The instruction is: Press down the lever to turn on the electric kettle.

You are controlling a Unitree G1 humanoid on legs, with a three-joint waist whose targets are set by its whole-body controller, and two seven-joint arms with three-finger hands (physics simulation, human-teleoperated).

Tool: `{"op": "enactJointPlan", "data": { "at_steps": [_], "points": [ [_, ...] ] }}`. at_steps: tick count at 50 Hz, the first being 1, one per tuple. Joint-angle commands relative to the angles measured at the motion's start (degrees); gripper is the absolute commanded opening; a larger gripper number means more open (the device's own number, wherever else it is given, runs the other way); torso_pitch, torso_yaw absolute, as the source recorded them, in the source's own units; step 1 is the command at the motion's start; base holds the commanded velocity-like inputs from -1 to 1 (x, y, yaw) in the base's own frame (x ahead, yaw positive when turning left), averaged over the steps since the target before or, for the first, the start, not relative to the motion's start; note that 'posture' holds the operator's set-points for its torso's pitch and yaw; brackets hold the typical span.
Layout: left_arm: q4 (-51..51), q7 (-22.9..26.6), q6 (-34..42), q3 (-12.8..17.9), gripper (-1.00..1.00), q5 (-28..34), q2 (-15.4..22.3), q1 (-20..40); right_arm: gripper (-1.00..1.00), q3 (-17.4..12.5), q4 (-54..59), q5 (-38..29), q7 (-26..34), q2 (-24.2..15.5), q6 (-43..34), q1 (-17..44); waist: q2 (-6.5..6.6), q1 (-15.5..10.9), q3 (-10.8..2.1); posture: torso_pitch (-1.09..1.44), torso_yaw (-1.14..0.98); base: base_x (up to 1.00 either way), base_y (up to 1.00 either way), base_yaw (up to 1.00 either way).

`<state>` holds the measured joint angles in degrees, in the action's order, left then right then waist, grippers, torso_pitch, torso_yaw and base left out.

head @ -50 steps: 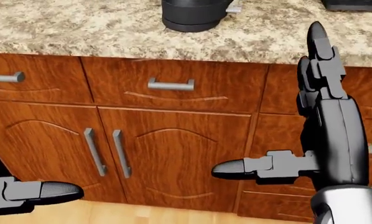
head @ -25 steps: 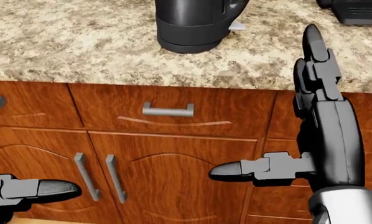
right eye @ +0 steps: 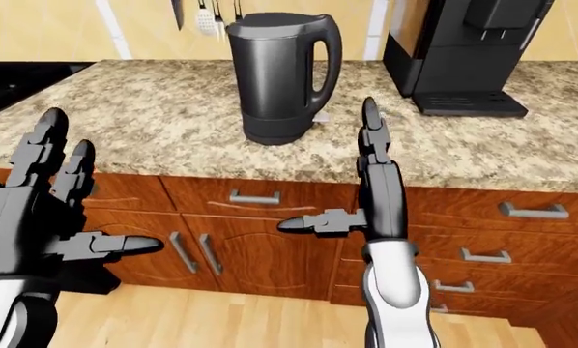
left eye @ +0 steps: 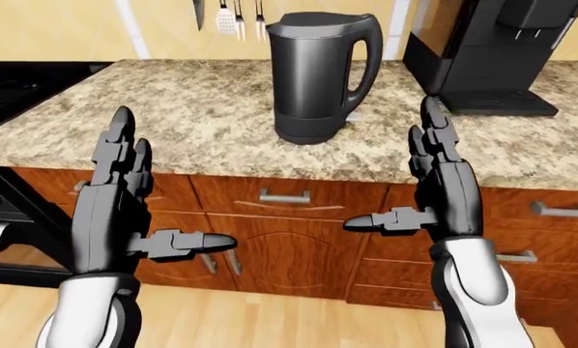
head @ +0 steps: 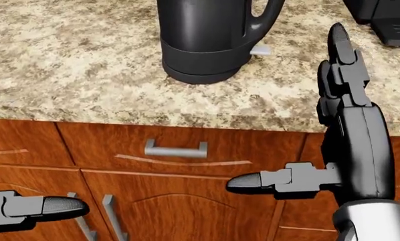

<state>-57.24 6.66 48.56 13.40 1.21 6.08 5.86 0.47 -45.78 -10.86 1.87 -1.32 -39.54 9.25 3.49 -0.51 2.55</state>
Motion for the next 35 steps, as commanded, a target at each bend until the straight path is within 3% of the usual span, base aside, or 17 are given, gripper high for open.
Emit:
{"op": "enactJointPlan", "data": {
  "at_steps": [1,7,9,10,12,14,19,21,23,24,26,31,33,35],
  "points": [
    [-2.1,0.0,-2.1,-0.5,1.00,-0.1,0.2,1.3,1.00,-1.0,-2.7,-0.3,-0.4,-0.4,1.8,1.3,0.39,0.1,-1.03,0.00,0.00,0.18,0.00,0.00],
    [-2.2,0.0,-2.0,-0.6,1.00,0.0,0.2,1.4,1.00,-0.8,-3.2,-0.5,-0.4,-0.4,1.4,1.2,-2.71,-0.2,-0.78,0.00,0.00,0.18,0.00,0.00],
    [-2.2,0.0,-1.9,-0.7,1.00,0.0,0.2,1.3,1.00,-0.7,-3.6,-0.7,-0.5,-0.4,0.9,1.3,-4.89,-0.4,-1.02,0.00,0.00,0.18,0.00,0.00],
    [-2.3,0.0,-1.8,-0.7,1.00,0.0,0.2,1.4,1.00,-0.6,-3.8,-0.8,-0.5,-0.4,0.8,1.3,-6.80,-0.3,-1.73,0.00,0.00,0.18,0.00,0.00],
    [-2.3,0.0,-1.6,-0.6,1.00,0.0,0.3,1.5,1.00,-0.4,-4.9,-1.2,-0.3,-0.5,-0.6,1.5,-5.81,0.3,-1.33,0.00,0.00,0.18,0.00,0.00],
    [-2.7,0.0,-1.2,-0.8,1.00,0.1,0.3,1.6,1.00,-0.6,-5.4,-1.3,-0.1,-0.6,-0.9,1.5,-5.88,0.5,-1.05,0.00,0.00,0.18,0.00,0.00],
    [-2.8,0.0,-1.0,-0.8,1.00,0.1,0.4,1.9,1.00,-1.0,-5.9,-1.3,0.0,-0.6,-1.5,1.7,-3.40,0.6,-0.43,0.00,0.00,0.19,0.00,0.00],
    [-2.8,0.0,-1.0,-0.8,1.00,0.1,0.4,1.9,1.00,-1.1,-5.8,-1.3,0.1,-0.7,-1.4,1.8,-1.62,0.9,-0.41,0.00,0.00,0.19,0.00,0.00],
    [-2.8,0.0,-0.9,-0.7,1.00,0.1,0.4,1.9,1.00,-1.3,-5.8,-1.1,0.2,-0.7,-1.3,1.8,1.86,1.2,-1.57,0.00,0.00,0.19,0.00,0.00],
    [-2.7,0.0,-1.0,-0.8,1.00,0.1,0.4,1.9,1.00,-1.4,-5.9,-1.1,0.2,-0.7,-1.4,1.8,0.75,0.7,-1.53,0.00,0.00,0.19,0.00,0.00],
    [-2.6,0.1,-1.0,-0.7,1.00,0.1,0.4,1.9,1.00,-1.7,-6.0,-1.0,0.2,-0.8,-1.5,1.8,0.95,0.5,-0.86,0.00,0.00,0.18,0.00,0.00],
    [-2.7,0.1,-0.9,-0.6,1.00,0.0,0.5,2.1,1.00,-2.4,-5.7,-0.5,0.3,-1.0,-1.2,1.7,-1.43,0.0,-0.95,0.00,0.00,0.18,0.00,0.00],
    [-2.8,0.1,-0.6,-0.4,1.00,-0.1,0.6,2.3,1.00,-2.7,-6.5,-0.4,0.4,-1.2,-1.9,1.7,-2.84,-0.2,-0.84,0.00,0.00,0.18,0.00,0.00],
    [-2.8,0.0,-0.7,-0.4,1.00,-0.2,0.7,2.2,1.00,-2.7,-7.2,-0.4,0.3,-1.3,-2.4,1.6,-5.24,-0.4,-1.18,0.00,0.00,0.18,0.00,0.00]
  ]
}}
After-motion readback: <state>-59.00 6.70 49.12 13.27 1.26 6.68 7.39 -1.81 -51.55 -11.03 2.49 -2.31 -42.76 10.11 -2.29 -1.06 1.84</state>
